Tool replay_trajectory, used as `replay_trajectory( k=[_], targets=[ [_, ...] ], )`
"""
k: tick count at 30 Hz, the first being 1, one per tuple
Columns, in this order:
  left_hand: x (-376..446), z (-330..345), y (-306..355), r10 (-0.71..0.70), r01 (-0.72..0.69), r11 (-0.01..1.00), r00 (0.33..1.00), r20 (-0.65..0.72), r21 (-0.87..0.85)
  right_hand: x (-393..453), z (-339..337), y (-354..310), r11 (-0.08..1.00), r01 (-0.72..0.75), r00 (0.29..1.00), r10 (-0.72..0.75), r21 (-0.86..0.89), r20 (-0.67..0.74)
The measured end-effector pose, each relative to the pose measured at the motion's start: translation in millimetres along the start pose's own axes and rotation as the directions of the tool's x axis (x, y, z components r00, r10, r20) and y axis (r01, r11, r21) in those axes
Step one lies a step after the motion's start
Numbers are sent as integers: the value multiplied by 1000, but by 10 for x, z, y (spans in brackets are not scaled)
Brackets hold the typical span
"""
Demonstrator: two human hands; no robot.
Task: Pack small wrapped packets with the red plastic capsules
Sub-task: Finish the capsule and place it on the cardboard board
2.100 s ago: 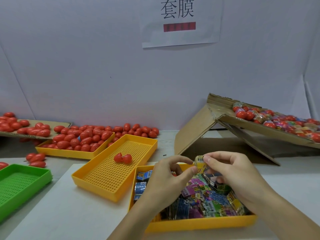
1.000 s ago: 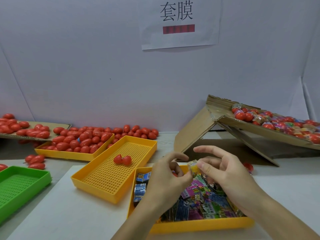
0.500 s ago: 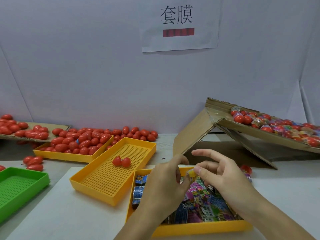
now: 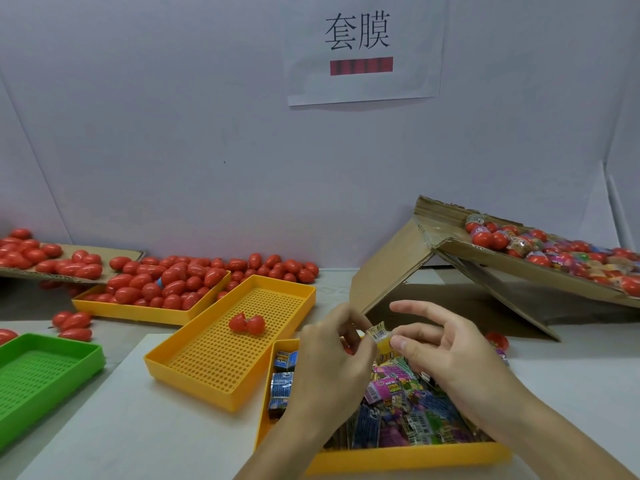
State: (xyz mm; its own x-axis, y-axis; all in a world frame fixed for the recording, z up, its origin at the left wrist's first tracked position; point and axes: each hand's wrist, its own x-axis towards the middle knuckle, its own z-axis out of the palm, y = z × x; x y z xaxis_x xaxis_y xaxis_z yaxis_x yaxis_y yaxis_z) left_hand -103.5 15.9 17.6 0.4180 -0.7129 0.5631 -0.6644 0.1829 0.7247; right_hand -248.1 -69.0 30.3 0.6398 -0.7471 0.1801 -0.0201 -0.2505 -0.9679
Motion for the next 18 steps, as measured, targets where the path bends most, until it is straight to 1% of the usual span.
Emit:
replay_trajectory(
  k=[5, 9, 13, 18],
  targets=[
    [-18, 27, -5, -16, 16, 1000, 1000, -6, -21, -19, 9, -23, 1000, -20, 1000, 20, 20, -6],
    [0, 17, -2, -40, 37, 997, 998, -52, -65, -15, -5, -34, 998, -51, 998, 51, 34, -22],
    [2, 15, -7, -59, 55, 995, 997, -50, -85, -7, -6, -33, 997, -76, 997, 76, -6, 3],
    [0, 24, -16, -49, 47, 996, 999, -23, -79, 3, -16, -54, 993, -112, 992, 110, 31, 59]
  ],
)
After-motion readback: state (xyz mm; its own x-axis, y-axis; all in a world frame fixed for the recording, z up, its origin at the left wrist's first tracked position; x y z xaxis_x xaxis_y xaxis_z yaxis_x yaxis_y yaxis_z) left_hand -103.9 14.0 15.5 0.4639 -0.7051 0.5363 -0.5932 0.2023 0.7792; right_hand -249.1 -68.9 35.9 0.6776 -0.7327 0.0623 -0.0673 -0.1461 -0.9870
